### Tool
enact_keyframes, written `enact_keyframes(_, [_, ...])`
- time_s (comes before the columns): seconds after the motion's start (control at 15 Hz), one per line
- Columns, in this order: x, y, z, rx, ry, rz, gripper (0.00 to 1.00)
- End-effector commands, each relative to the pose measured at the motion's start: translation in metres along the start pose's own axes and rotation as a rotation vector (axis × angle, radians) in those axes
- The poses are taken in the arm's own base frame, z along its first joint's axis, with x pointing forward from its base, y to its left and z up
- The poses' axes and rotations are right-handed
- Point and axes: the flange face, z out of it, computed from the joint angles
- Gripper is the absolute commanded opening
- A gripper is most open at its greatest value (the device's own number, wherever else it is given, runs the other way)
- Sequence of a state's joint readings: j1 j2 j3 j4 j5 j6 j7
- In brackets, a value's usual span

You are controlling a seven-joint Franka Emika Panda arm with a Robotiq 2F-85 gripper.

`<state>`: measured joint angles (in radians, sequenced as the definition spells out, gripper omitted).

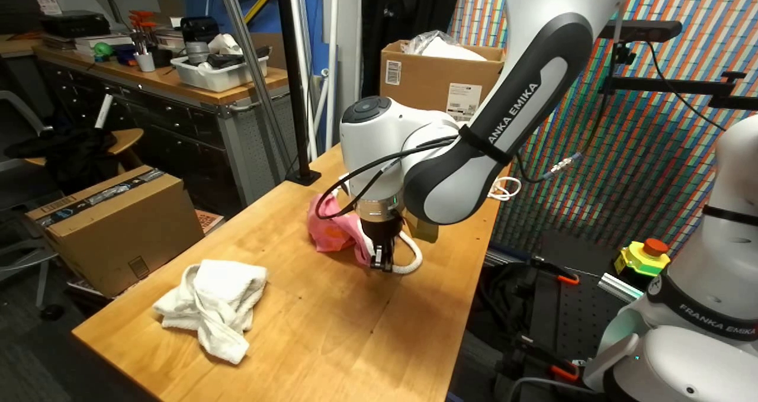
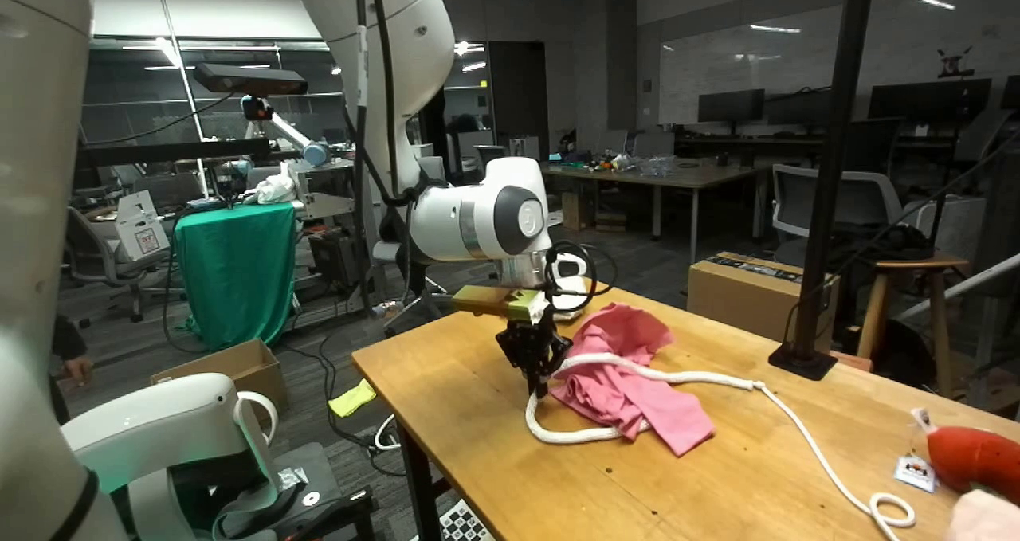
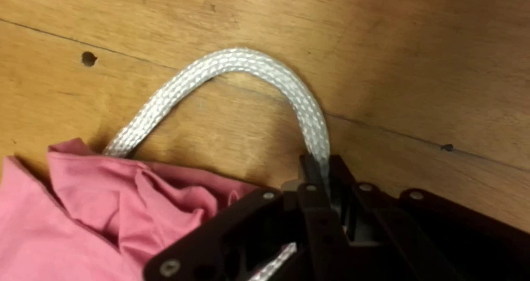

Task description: Spread the clothes and the objects across on the table

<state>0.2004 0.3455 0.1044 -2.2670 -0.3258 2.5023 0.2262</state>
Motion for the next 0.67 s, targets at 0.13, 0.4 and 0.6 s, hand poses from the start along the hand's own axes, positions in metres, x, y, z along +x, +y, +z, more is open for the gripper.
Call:
enact_keyframes(0.13, [0.003, -0.009, -0.006, 0.046, -0.003, -0.034, 0.08])
enact_keyframes(0.4, [0.006, -0.017, -0.026, 0.060, 0.029, -0.098, 0.07])
enact_keyframes(0.6, [0.011, -0.029, -0.047, 0.072, 0.075, -0.170, 0.07])
